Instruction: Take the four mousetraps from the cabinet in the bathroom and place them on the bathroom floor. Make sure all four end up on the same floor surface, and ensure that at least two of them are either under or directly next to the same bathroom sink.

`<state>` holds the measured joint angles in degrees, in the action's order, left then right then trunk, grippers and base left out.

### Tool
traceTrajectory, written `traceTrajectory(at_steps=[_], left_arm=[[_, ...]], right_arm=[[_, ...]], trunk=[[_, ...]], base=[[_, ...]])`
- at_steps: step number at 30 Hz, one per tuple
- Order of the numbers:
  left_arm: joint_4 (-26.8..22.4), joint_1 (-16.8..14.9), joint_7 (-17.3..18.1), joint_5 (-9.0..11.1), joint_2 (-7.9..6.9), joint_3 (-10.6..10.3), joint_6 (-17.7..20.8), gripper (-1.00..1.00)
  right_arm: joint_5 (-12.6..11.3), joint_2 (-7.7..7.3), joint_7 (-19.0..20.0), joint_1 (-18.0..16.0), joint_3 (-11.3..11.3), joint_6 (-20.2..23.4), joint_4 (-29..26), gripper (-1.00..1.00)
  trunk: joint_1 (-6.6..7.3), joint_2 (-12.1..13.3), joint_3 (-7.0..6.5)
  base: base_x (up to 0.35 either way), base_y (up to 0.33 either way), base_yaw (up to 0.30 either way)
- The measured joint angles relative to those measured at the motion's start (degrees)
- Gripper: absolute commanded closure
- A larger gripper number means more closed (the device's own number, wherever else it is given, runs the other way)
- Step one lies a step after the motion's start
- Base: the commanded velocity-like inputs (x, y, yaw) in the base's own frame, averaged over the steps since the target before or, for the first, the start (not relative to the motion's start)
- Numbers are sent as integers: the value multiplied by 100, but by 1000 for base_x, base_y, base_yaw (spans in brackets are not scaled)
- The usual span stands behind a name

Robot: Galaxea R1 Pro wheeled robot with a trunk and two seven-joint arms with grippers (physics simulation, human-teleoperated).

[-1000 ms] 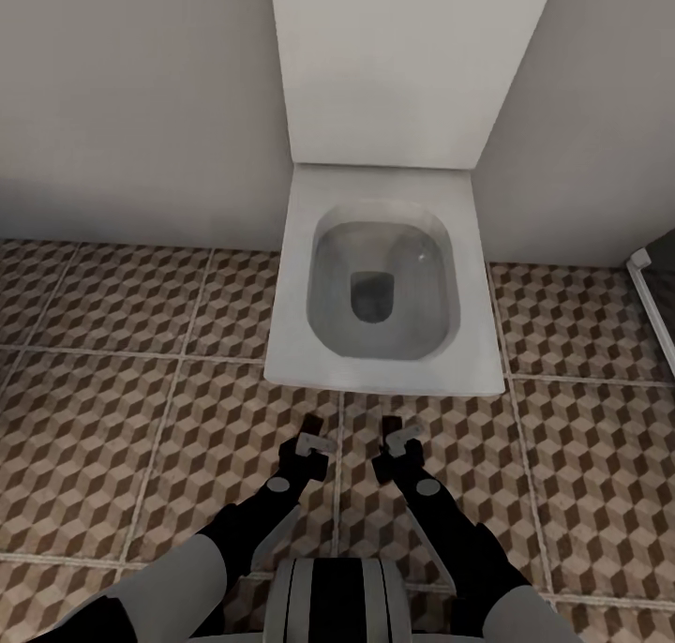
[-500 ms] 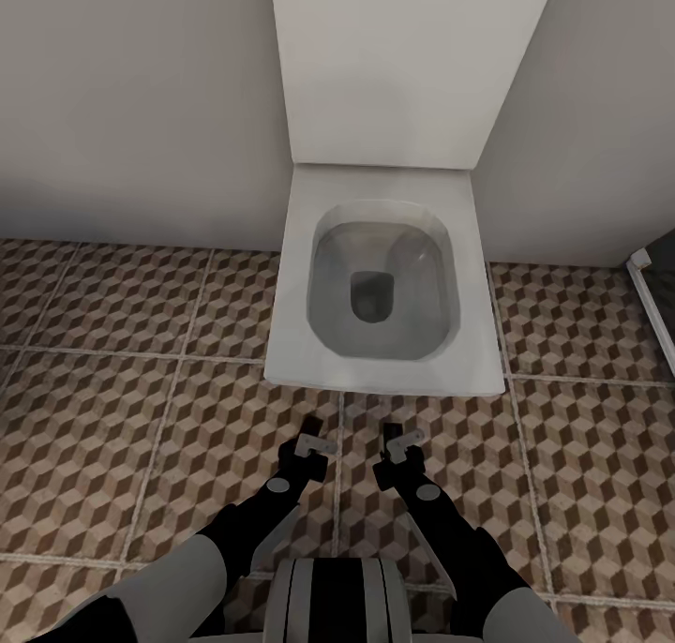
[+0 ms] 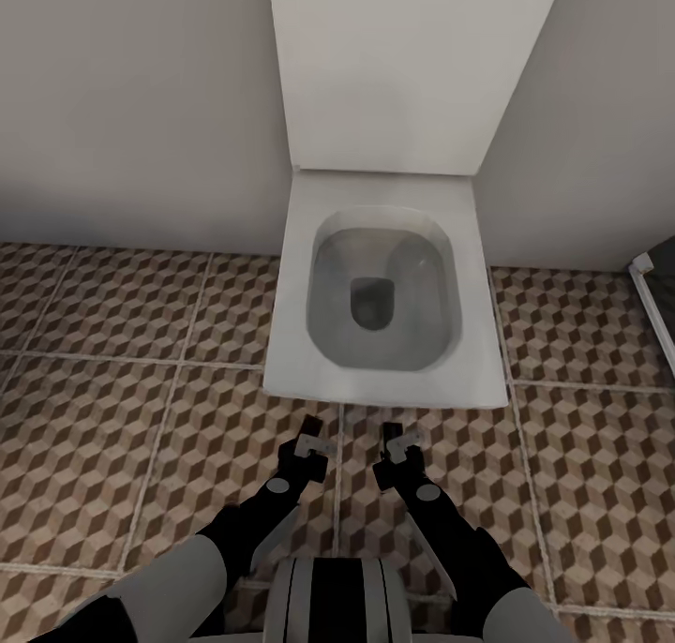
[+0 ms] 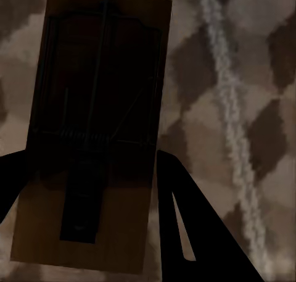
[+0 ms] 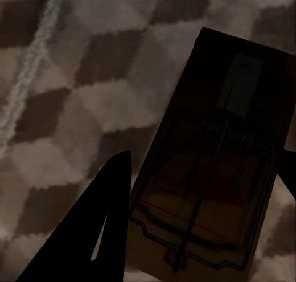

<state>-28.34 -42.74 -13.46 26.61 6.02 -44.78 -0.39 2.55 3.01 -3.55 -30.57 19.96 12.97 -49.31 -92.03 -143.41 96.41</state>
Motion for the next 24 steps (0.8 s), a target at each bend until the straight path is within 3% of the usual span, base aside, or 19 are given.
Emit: traceTrajectory(at_steps=[22, 23, 24], left_arm=[[0, 0, 0, 0, 9, -35, 1, 100], [0, 0, 0, 0, 9, -35, -1, 100], [0, 0, 0, 0, 9, -35, -2, 100]], right_arm=[[0, 0, 27, 0, 6, -1, 0, 100], [0, 0, 27, 0, 7, -1, 0, -100], [0, 0, 28, 0, 7, -1, 0, -100]], trunk=[[-2, 0, 0], [-2, 0, 0], [-2, 0, 0]], base=[[12, 0, 0], [0, 0, 0], [0, 0, 0]])
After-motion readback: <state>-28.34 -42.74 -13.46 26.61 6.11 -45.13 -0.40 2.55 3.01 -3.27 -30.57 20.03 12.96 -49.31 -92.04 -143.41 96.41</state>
